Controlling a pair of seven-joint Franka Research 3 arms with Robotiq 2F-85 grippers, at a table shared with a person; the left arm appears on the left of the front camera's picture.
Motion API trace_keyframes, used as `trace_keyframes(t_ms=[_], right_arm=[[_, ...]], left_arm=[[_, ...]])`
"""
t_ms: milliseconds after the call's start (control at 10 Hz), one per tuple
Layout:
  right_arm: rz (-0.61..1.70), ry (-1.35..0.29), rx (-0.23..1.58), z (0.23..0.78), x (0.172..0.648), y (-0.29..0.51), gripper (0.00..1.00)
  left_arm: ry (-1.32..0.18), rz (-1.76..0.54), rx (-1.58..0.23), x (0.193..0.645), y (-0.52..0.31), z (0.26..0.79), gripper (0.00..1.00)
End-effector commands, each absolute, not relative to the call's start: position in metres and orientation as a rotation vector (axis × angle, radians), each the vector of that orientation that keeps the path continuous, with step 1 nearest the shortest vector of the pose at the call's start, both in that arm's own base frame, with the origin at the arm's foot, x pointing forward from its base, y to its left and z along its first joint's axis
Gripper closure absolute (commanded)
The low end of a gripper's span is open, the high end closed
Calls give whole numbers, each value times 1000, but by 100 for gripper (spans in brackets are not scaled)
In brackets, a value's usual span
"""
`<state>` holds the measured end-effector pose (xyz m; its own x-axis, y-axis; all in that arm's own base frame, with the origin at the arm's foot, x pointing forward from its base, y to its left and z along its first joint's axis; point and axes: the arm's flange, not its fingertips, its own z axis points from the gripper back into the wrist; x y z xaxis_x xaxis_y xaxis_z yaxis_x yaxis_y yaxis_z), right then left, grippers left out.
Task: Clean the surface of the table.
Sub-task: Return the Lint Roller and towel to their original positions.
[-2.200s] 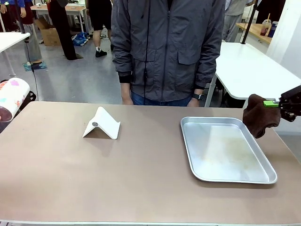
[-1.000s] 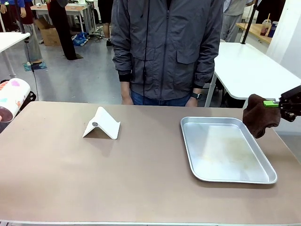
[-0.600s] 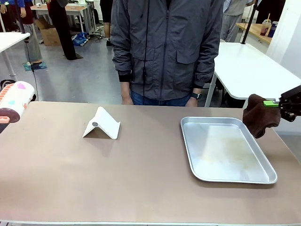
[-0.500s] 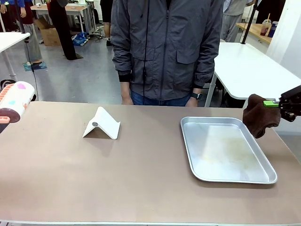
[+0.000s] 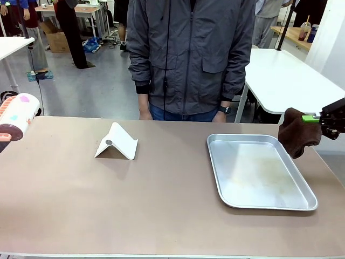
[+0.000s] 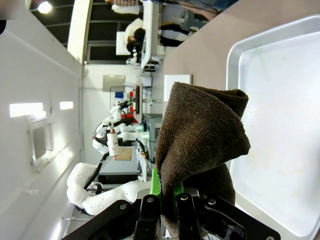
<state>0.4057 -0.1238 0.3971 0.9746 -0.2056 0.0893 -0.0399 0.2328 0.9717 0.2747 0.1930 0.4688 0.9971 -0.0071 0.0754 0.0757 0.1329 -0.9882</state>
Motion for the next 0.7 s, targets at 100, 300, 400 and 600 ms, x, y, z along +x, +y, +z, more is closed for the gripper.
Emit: trace_keyframes(t_ms=[100, 300, 400, 600], right_arm=[[-4, -256, 1289, 413, 425, -86, 90], [99, -278, 1247, 418, 457, -35, 90], [164, -268, 1245, 418, 473, 2, 90], [233, -231, 1253, 410, 490, 71, 90]], left_arm=[[-12, -68, -1377, 286, 173, 486, 78], [86, -63, -1262, 313, 136, 503, 78], [119, -48, -1164, 329, 115, 512, 78], [139, -20, -977, 361, 75, 521, 78]])
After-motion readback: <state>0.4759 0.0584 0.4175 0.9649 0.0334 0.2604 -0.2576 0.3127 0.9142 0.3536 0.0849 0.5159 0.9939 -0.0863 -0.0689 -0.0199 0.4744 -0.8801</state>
